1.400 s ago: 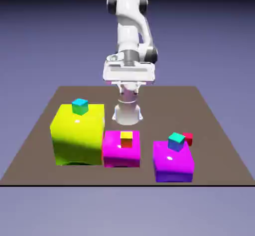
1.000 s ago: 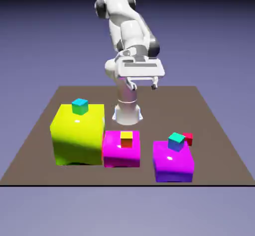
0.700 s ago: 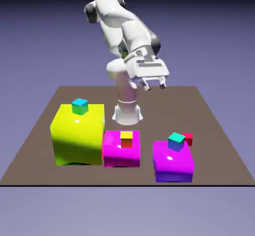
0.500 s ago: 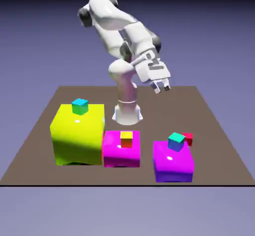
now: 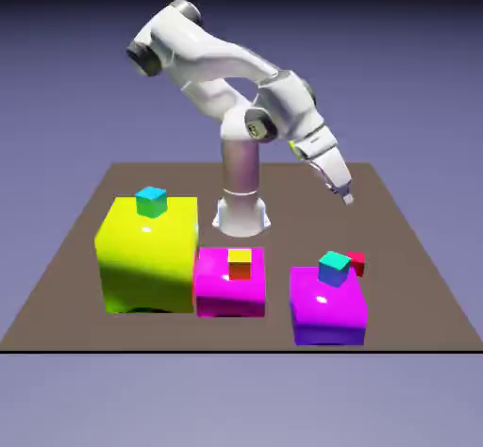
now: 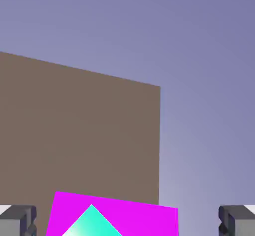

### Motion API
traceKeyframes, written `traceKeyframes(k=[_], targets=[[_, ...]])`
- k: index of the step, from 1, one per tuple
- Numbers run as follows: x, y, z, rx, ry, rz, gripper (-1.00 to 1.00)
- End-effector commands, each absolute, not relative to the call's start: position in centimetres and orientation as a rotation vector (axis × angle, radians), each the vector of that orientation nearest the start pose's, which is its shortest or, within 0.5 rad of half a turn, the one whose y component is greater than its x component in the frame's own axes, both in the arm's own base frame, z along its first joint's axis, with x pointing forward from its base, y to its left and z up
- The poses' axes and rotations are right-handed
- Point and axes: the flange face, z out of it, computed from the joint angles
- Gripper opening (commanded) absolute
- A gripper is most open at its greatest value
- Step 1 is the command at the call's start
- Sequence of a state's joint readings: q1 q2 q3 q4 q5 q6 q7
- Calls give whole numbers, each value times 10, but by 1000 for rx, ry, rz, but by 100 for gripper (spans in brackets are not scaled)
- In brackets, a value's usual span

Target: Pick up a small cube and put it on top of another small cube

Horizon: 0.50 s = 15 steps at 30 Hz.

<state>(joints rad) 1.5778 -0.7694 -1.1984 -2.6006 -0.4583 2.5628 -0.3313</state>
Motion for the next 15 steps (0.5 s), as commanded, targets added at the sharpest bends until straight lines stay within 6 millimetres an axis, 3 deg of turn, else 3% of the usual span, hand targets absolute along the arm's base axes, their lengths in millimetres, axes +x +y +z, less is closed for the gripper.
traceKeyframes(k=[1,15], targets=[[399,183,382,-2283,-1408,-475,0],[361,262,270,-1770,-2050,-122,0]])
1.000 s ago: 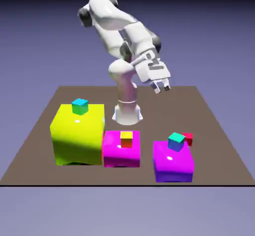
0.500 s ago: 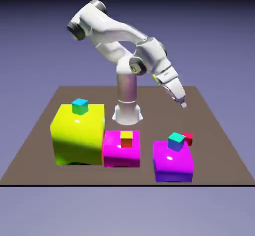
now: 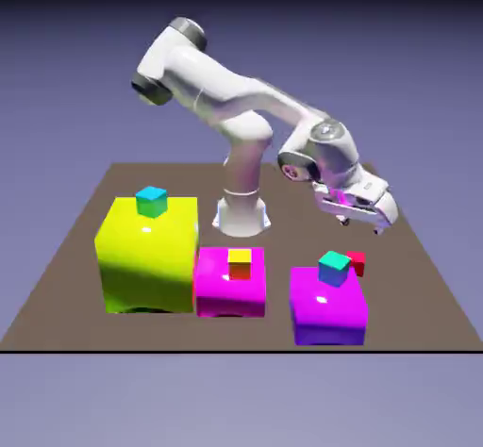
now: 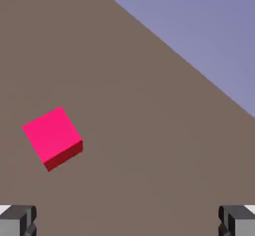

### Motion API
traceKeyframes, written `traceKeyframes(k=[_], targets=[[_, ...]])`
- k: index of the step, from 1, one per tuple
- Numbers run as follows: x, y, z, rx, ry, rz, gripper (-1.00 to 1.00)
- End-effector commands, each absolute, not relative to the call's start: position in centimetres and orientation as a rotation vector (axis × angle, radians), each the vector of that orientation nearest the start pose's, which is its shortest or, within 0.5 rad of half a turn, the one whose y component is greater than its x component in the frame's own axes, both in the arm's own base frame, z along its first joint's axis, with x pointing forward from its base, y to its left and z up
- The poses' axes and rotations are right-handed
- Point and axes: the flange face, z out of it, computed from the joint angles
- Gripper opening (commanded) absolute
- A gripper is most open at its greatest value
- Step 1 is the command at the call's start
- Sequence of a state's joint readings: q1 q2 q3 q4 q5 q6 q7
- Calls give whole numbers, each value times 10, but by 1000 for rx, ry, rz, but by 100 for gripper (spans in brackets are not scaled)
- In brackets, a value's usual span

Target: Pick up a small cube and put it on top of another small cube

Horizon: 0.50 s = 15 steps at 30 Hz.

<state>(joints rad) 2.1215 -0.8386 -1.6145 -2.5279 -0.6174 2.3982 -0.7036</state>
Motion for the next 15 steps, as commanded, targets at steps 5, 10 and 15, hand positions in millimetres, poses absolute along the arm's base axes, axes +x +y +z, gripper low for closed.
traceKeyframes(k=[5,10,15], targets=[[336,285,224,2014,2946,-33,0],[307,302,178,1670,3137,-232,0],[295,305,134,1673,3136,-228,0]])
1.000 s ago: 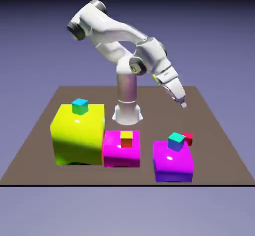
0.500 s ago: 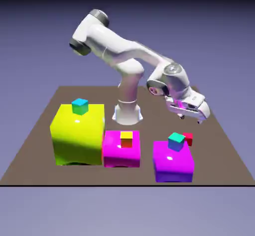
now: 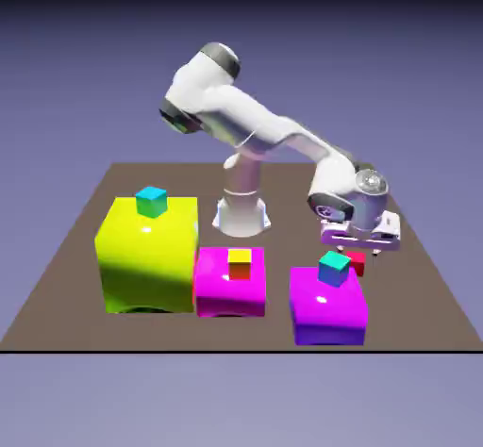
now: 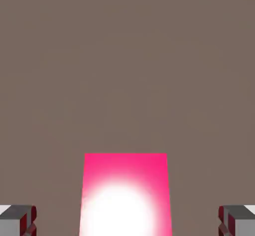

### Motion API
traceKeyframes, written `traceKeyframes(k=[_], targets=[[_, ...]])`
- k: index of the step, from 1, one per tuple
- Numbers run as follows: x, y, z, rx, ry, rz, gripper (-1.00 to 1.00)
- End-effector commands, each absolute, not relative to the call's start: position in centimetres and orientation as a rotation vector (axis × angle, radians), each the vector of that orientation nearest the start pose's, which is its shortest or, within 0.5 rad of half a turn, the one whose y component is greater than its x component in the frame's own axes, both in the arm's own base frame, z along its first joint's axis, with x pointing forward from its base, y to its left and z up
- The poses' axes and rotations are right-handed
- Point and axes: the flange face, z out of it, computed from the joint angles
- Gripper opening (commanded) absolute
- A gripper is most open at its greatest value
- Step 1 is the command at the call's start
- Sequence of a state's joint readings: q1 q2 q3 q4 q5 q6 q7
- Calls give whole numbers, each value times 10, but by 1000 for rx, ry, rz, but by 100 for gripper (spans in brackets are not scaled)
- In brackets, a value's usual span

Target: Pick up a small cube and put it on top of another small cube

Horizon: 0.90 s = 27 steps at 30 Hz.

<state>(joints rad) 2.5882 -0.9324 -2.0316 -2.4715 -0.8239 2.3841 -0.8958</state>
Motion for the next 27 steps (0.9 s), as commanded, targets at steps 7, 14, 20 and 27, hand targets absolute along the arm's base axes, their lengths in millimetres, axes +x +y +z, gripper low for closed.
traceKeyframes(k=[7,14,20,27], targets=[[299,305,147,1673,3136,-227,-100],[335,288,224,1919,3012,-81,-100],[364,264,283,2233,2792,106,-100],[383,236,336,2540,2493,273,-100]])
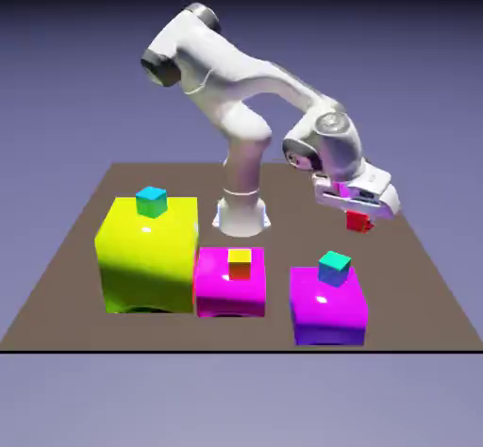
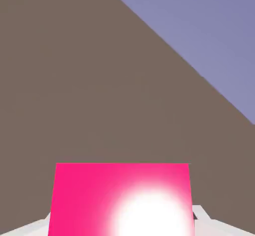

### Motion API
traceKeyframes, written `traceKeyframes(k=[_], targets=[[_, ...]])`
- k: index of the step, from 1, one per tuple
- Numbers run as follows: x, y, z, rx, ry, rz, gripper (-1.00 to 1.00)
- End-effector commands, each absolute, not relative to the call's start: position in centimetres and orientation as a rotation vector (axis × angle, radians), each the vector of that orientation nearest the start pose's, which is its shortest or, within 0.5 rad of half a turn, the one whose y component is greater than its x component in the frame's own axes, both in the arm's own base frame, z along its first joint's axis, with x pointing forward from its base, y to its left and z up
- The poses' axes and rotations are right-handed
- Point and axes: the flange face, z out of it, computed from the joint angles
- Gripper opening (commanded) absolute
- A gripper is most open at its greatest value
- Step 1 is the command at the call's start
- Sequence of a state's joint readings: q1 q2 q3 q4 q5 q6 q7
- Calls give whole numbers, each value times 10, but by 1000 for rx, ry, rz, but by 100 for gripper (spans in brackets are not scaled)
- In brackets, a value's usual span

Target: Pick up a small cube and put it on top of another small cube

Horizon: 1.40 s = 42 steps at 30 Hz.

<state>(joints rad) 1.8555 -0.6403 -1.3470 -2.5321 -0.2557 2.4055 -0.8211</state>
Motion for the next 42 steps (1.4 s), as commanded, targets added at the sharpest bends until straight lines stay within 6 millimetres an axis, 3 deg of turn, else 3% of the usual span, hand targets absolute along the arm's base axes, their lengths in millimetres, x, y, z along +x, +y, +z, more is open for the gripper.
traceKeyframes(k=[1,9,18,29,30,38,39,40,42], targets=[[384,232,342,-1963,-1863,-222,-100],[394,207,373,-2201,-1587,-307,-100],[402,183,376,-2431,-1236,-338,-100],[410,154,339,-2636,-755,-296,-100],[410,154,339,-2636,-755,-296,-100],[415,174,274,-2636,-756,-297,-100],[415,174,274,-2637,-756,-297,-100],[415,174,274,-2637,-756,-297,100],[415,173,282,-2632,-756,-296,100]])
